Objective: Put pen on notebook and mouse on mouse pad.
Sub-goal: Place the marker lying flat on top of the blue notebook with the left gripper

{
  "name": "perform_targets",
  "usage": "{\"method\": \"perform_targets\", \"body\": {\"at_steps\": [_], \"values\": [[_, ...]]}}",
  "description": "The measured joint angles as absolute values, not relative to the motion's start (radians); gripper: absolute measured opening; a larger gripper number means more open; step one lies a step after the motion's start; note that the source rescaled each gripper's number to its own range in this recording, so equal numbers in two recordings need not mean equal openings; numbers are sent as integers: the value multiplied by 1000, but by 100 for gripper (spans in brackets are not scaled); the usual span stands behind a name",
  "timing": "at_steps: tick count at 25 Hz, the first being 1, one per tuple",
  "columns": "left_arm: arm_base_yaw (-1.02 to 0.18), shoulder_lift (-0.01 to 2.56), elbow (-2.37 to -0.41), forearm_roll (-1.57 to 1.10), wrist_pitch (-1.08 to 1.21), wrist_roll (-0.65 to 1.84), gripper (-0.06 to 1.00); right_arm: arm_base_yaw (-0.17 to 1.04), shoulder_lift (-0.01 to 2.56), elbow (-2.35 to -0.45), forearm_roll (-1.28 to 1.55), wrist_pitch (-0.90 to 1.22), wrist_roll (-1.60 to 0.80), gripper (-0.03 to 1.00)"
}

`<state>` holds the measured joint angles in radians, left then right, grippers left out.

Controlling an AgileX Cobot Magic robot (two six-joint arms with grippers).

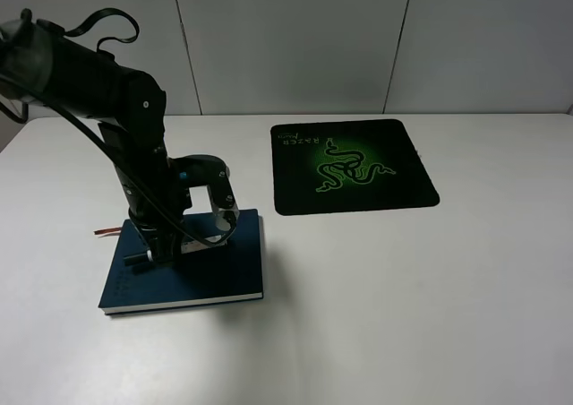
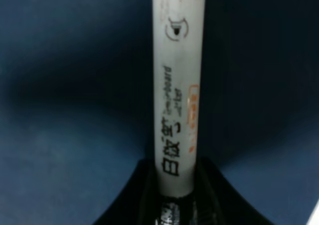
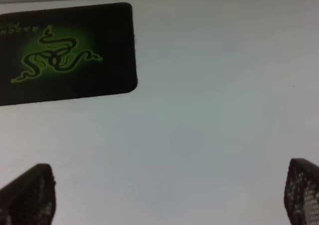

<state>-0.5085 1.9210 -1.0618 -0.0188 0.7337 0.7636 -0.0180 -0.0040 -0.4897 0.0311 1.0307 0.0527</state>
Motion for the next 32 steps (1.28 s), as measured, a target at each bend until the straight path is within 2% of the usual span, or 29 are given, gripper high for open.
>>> {"method": "perform_targets", "body": {"at_steps": [6,9,11,15,21,24,32], "values": [[-509,1931,-1062,-19,717,772,0,-18,-4,-490,31,1031,53,100],[-509,1931,-1062,-19,716,773,5,-18,-4,-490,31,1031,53,100],[-509,1931,-1062,-19,716,775,12,-18,-4,-490,31,1031,53,100],[-509,1931,-1062,-19,716,775,36,-18,-4,-490,31,1031,53,100],[-509,1931,-1062,-19,715,737,87,-18,-4,-490,31,1031,53,100],[-509,1931,-1062,-19,713,726,97,-18,-4,-490,31,1031,53,100],[-509,1931,-1062,-19,715,704,100,-18,-4,-490,31,1031,53,100]]}}
